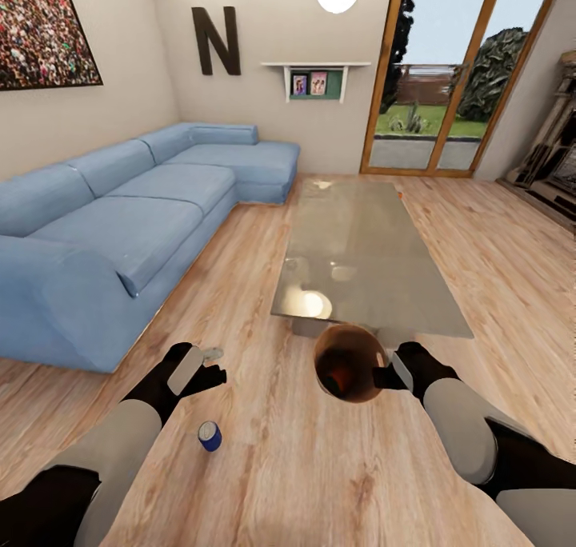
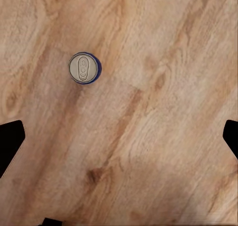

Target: Put the three can of soda from the living room inside the tash can in the kitchen.

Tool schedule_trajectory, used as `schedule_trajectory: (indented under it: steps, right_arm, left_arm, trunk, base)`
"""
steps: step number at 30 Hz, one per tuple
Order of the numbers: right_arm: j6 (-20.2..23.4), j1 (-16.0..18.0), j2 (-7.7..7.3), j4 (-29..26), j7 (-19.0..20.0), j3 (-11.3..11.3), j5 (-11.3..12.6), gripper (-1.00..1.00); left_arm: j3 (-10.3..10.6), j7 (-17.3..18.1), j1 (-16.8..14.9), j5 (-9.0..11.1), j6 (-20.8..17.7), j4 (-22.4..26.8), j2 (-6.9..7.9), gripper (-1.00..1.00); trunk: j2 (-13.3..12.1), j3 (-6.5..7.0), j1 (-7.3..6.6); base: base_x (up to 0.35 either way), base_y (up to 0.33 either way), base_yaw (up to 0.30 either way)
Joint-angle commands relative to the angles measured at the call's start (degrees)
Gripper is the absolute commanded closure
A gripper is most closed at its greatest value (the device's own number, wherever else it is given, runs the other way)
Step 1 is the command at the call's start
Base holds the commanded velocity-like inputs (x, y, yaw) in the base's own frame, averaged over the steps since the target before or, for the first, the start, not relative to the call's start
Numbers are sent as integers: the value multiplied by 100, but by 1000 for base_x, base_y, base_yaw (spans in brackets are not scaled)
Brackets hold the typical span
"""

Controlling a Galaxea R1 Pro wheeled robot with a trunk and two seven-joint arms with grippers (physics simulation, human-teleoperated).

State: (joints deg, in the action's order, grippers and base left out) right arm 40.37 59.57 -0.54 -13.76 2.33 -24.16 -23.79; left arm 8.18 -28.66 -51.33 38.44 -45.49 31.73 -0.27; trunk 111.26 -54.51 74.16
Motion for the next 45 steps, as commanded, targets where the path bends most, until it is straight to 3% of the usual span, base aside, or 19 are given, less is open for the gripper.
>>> schedule_trajectory:
  steps: [1, 11, 19, 32, 45]
  right_arm:
    - [-2, 2, -5, -4, 14, -19, 59, 100]
    - [-2, 2, -8, -4, 13, -19, 58, 100]
    - [-2, 2, -8, -4, 13, -19, 58, 100]
    - [-2, 2, -8, -4, 13, -19, 58, 100]
    - [-6, 2, -6, -4, 13, -25, 58, 100]
  left_arm:
    - [0, 0, 0, 1, 2, 0, -5, -100]
    - [37, -7, 0, -8, -16, -49, -8, -100]
    - [346, -15, 0, -11, -98, -87, -8, -100]
    - [430, -20, 0, -28, -161, -243, -8, -100]
    - [510, -5, 0, -19, -170, -247, -8, -100]
  trunk:
    - [0, 9, 0]
    - [0, 88, 0]
    - [0, 109, 0]
    - [0, 115, 0]
    - [0, 206, 0]
  base:
    - [-208, 210, -131]
    - [-152, 123, -123]
    - [-13, 10, -33]
    - [-1, 0, -6]
    - [0, 103, -126]
